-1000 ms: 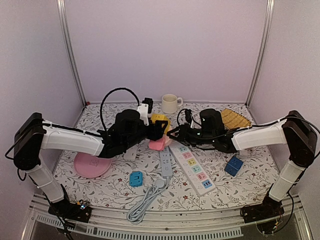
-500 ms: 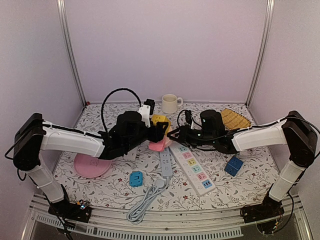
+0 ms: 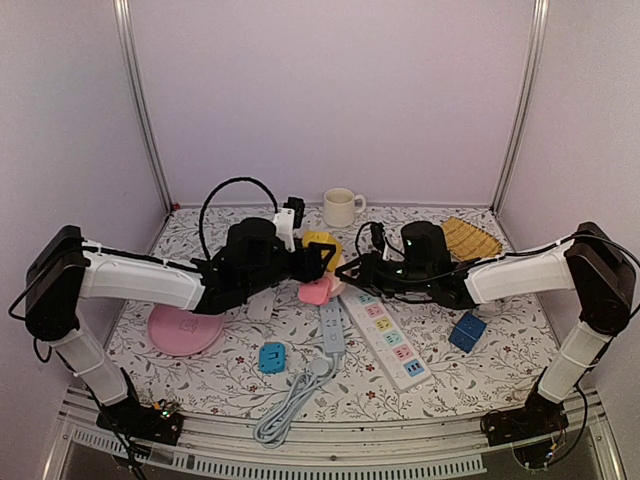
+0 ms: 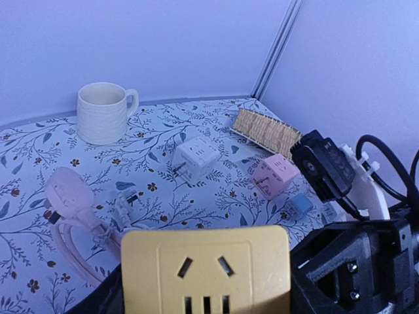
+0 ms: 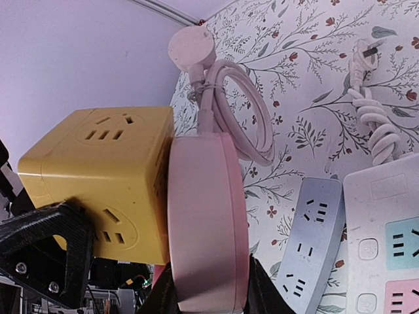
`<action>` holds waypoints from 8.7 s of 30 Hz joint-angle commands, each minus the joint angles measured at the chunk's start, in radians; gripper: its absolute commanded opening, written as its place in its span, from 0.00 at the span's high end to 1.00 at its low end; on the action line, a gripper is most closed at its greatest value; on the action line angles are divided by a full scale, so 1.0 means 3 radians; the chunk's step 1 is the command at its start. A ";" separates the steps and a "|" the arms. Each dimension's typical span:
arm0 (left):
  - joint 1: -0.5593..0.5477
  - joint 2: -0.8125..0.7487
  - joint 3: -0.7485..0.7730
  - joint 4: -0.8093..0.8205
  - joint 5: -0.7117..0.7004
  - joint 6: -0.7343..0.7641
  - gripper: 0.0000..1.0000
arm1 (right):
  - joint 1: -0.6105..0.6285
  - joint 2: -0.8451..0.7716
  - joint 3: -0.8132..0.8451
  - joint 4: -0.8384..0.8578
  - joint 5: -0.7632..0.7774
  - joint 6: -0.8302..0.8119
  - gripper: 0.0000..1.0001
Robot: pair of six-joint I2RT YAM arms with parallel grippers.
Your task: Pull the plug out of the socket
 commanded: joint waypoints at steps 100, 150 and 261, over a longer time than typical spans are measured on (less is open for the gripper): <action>0.1570 -0.0315 -0.0071 -0.1652 0.0806 -0.0724 0.17 | -0.0301 -0.1188 -0.0335 -0.0420 0.0195 -0.0422 0.97; 0.0176 -0.0089 -0.0472 0.1214 0.1963 -0.2493 0.73 | -0.0140 -0.1017 -0.0299 0.0670 -0.0085 -0.0510 0.97; 0.0636 -0.0294 0.0040 -0.1916 0.0326 -0.0630 1.00 | -0.0406 0.1520 0.2367 -0.0954 0.0141 -0.1150 0.04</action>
